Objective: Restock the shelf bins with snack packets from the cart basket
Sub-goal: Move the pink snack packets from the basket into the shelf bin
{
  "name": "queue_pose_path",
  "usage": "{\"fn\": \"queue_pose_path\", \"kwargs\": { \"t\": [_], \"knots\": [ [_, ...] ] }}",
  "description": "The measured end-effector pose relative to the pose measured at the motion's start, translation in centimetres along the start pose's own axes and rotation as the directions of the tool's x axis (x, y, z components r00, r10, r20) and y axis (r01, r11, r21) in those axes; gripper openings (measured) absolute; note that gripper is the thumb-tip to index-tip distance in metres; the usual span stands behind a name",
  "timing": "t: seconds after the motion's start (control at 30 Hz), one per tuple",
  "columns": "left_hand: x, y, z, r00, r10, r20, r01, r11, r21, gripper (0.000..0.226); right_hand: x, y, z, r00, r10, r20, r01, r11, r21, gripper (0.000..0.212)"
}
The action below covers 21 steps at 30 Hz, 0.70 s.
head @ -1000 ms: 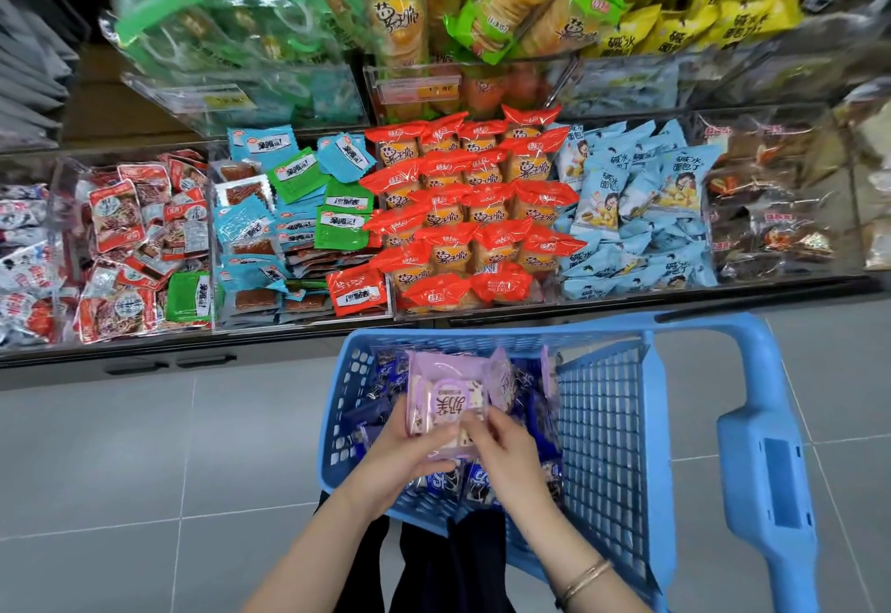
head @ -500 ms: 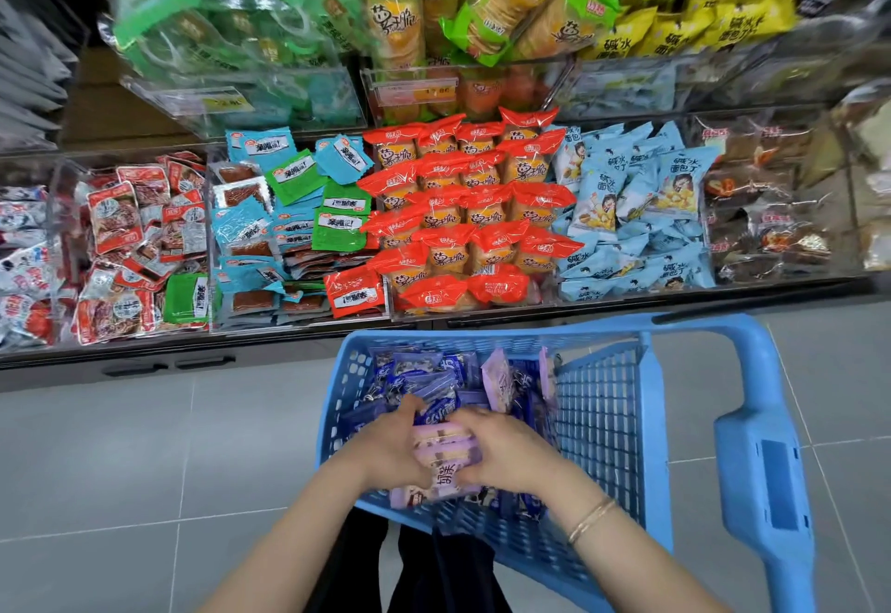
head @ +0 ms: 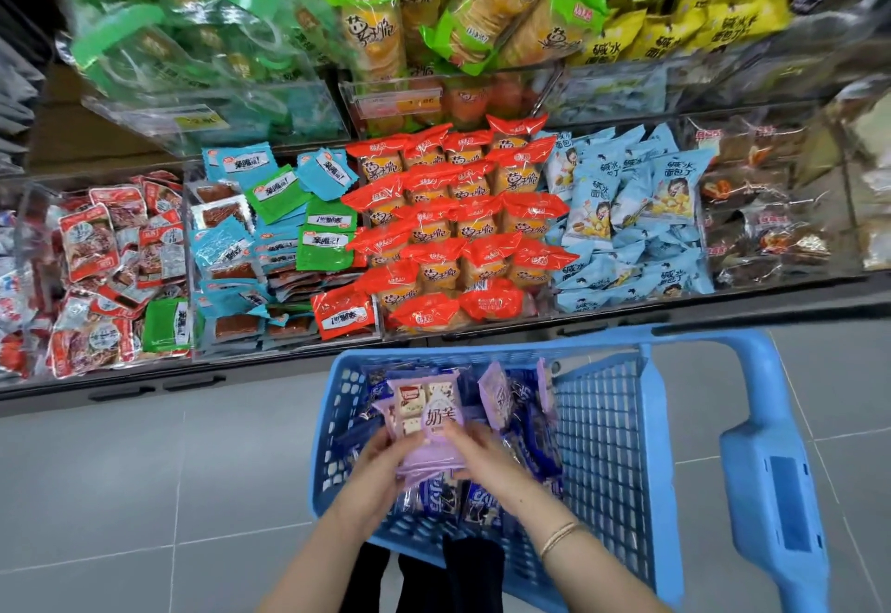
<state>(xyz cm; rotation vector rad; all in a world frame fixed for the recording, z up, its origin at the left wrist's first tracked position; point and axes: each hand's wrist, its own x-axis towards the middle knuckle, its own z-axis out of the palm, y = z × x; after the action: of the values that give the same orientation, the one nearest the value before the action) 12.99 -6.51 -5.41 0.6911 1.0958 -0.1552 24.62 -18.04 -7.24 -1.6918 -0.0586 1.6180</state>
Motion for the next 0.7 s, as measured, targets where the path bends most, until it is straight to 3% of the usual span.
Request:
{"fn": "queue_pose_path", "kwargs": {
  "t": [0.1, 0.2, 0.3, 0.37, 0.47, 0.6, 0.7],
  "knots": [
    [0.0, 0.0, -1.5, 0.996, -0.026, -0.087, 0.024, 0.999, -0.025, 0.049, 2.8, 0.7, -1.8, 0.962, 0.036, -0.272, -0.055, 0.996, -0.064, 0.046],
    [-0.3, 0.3, -4.4, 0.984, -0.016, -0.178, 0.01, 0.999, -0.035, 0.039, 5.5, 1.4, -4.0, 0.857, -0.09, -0.507, -0.122, 0.922, -0.369, 0.031],
    [-1.0, 0.4, -6.9, 0.963, 0.008, -0.269, -0.028, 0.997, -0.071, 0.034, 7.9, 2.4, -4.6, 0.87, -0.077, -0.487, -0.258, 0.77, -0.583, 0.052],
    [-1.6, 0.3, -8.2, 0.954, 0.013, -0.298, -0.038, 0.996, -0.077, 0.032, 9.3, 2.9, -4.6, 0.877, -0.028, -0.48, -0.313, 0.723, -0.615, 0.062],
    [-2.4, 0.2, -8.9, 0.953, 0.026, -0.302, -0.055, 0.994, -0.089, 0.034, 9.7, 3.1, -4.3, 0.816, -0.06, -0.575, -0.318, 0.785, -0.532, 0.038],
    [-3.0, 0.6, -8.1, 0.961, 0.036, -0.274, -0.081, 0.985, -0.153, 0.032, 6.4, 2.7, -4.6, 0.765, -0.21, -0.609, -0.166, 0.849, -0.502, 0.033],
    [-3.1, 0.7, -6.5, 0.975, 0.036, -0.219, -0.061, 0.992, -0.106, 0.034, 1.8, 1.8, -3.0, 0.781, -0.391, -0.487, 0.037, 0.807, -0.589, 0.03]
  ]
}}
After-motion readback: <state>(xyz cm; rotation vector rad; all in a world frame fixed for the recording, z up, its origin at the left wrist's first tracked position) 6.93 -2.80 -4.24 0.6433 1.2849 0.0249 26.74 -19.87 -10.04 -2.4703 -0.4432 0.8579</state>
